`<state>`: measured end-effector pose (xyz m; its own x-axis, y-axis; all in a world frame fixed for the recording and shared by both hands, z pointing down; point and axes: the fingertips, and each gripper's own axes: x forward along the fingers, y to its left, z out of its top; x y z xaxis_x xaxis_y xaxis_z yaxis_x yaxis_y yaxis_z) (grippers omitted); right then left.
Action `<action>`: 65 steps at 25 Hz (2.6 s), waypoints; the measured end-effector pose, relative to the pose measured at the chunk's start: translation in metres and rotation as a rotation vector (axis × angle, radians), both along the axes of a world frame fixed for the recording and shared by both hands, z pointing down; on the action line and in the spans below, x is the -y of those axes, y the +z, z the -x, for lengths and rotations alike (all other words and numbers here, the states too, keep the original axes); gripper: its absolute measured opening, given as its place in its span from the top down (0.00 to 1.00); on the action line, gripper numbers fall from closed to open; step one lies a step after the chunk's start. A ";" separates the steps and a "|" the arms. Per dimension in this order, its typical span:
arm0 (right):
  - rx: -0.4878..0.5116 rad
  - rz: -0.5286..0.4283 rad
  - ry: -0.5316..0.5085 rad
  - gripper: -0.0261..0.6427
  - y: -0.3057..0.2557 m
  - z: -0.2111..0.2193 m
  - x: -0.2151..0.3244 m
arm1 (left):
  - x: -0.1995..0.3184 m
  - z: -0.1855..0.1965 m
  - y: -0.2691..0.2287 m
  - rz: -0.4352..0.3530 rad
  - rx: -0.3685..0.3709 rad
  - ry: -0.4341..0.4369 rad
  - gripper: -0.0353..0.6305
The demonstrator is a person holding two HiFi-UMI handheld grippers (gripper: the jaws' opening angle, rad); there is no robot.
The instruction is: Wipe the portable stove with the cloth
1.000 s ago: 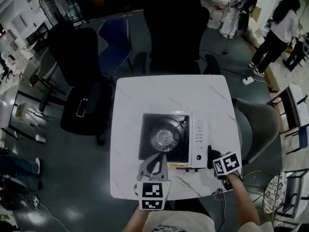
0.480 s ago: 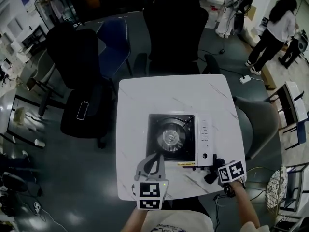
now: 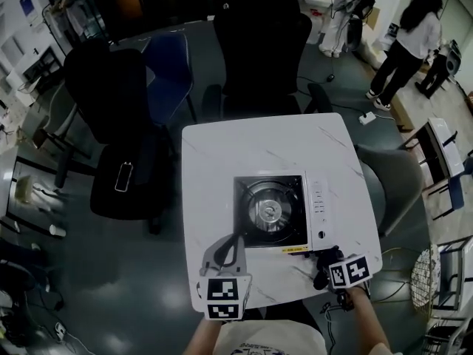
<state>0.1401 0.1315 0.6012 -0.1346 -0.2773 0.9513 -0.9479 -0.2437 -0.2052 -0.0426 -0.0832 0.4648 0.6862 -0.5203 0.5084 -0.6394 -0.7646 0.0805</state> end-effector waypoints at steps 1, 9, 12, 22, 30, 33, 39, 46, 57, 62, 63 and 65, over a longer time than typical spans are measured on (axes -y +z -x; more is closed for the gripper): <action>0.007 -0.003 0.005 0.89 -0.001 0.006 0.001 | 0.002 0.002 0.001 0.001 -0.001 0.003 0.91; 0.006 -0.024 0.027 0.89 -0.008 0.043 0.013 | 0.016 0.022 0.006 0.013 -0.015 0.008 0.91; 0.045 -0.047 0.030 0.89 -0.011 0.063 0.023 | 0.022 0.030 0.007 0.018 -0.013 0.010 0.91; 0.065 -0.082 0.002 0.89 -0.006 0.107 0.064 | 0.035 0.058 0.010 0.029 -0.010 -0.007 0.91; 0.068 -0.068 -0.058 0.89 0.001 0.125 0.087 | 0.051 0.086 0.015 0.032 -0.007 -0.060 0.91; 0.064 -0.054 -0.091 0.89 0.002 0.132 0.096 | 0.056 0.094 0.015 0.029 -0.014 -0.084 0.91; 0.074 -0.042 -0.152 0.89 0.003 0.150 0.105 | 0.060 0.111 0.018 0.041 -0.020 -0.124 0.91; 0.102 -0.043 -0.251 0.89 0.002 0.186 0.124 | 0.063 0.131 0.021 0.053 -0.023 -0.167 0.91; 0.147 -0.052 -0.376 0.89 -0.003 0.236 0.151 | 0.069 0.162 0.023 0.055 -0.038 -0.238 0.91; 0.161 -0.053 -0.414 0.89 -0.005 0.250 0.159 | 0.071 0.173 0.022 0.053 -0.034 -0.260 0.91; 0.164 -0.052 -0.419 0.89 -0.005 0.252 0.160 | 0.071 0.175 0.022 0.053 -0.034 -0.264 0.91; 0.169 -0.049 -0.432 0.89 -0.006 0.256 0.162 | 0.071 0.178 0.023 0.055 -0.035 -0.273 0.91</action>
<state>-0.1157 -0.0308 0.5951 -0.3995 -0.2061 0.8933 -0.9128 0.1799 -0.3667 -0.2206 -0.1543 0.4875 0.5421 -0.6606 0.5194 -0.8171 -0.5586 0.1424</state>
